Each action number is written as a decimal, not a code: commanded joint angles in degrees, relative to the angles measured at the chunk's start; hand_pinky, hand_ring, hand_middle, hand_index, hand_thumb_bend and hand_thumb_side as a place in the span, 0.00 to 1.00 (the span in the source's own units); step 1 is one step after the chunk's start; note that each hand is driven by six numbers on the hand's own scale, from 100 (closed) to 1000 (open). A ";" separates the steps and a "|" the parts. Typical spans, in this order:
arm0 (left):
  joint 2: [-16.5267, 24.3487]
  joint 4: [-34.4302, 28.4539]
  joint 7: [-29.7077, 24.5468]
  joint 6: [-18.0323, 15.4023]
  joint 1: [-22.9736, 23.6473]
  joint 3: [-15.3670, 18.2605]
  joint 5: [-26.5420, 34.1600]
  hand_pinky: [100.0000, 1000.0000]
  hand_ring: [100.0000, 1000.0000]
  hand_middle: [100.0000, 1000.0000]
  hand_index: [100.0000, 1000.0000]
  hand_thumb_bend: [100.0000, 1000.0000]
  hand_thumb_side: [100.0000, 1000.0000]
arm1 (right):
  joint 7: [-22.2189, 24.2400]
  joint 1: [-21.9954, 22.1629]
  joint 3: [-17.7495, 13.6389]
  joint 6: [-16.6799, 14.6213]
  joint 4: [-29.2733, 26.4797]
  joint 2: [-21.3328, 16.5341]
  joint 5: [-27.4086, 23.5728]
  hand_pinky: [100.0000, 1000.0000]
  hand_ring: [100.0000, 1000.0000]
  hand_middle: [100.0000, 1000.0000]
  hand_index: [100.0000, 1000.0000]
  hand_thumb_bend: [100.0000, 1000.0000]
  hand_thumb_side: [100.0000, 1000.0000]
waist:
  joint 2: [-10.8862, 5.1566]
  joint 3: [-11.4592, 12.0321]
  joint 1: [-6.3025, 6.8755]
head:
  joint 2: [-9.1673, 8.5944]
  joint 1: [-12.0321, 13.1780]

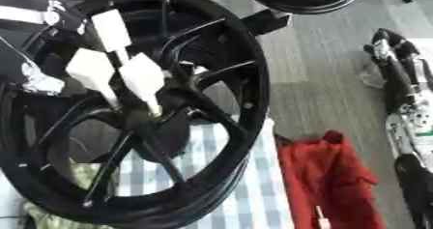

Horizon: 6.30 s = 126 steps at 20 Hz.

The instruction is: Pull the pin out of the wheel hub.

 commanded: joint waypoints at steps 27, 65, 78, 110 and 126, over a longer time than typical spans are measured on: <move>-0.13 -0.02 0.02 3.09 -0.99 0.90 -0.15 0.72 0.62 0.56 0.72 0.12 0.28 | -0.56 -0.74 -0.32 0.18 -0.65 -1.76 0.23 0.94 0.77 0.85 0.79 0.04 0.42 | -0.70 -0.17 -0.24 | -0.68 -0.37; -0.42 -3.26 0.90 5.63 -1.00 4.14 -2.54 0.60 0.46 0.31 0.43 0.00 0.08 | -0.60 -0.77 -0.35 0.11 -0.58 -1.71 0.10 0.94 0.77 0.84 0.79 0.03 0.42 | -0.62 -0.07 -0.33 | -0.54 -0.83; 7.30 -15.74 4.13 8.87 3.61 14.50 3.68 0.59 0.41 0.23 0.29 0.00 0.13 | -1.02 -0.64 -0.67 -0.03 -0.68 -1.96 0.02 0.94 0.77 0.84 0.79 0.03 0.42 | -0.66 0.32 -0.03 | -0.70 -1.47; 5.88 5.90 36.18 11.11 32.55 35.92 -4.14 0.67 0.54 0.43 0.50 0.00 0.11 | -4.67 -0.77 -4.38 -2.26 -3.68 -0.20 -2.37 0.94 0.77 0.85 0.79 0.02 0.39 | -0.38 0.79 -2.99 | -2.52 0.32; 4.18 6.67 35.69 6.81 33.05 36.31 -4.50 0.81 0.79 0.76 0.85 0.00 0.74 | -4.43 -0.92 -4.09 -2.08 -3.22 -0.25 -2.32 0.94 0.77 0.85 0.79 0.02 0.40 | -0.37 0.80 -2.97 | -2.65 0.30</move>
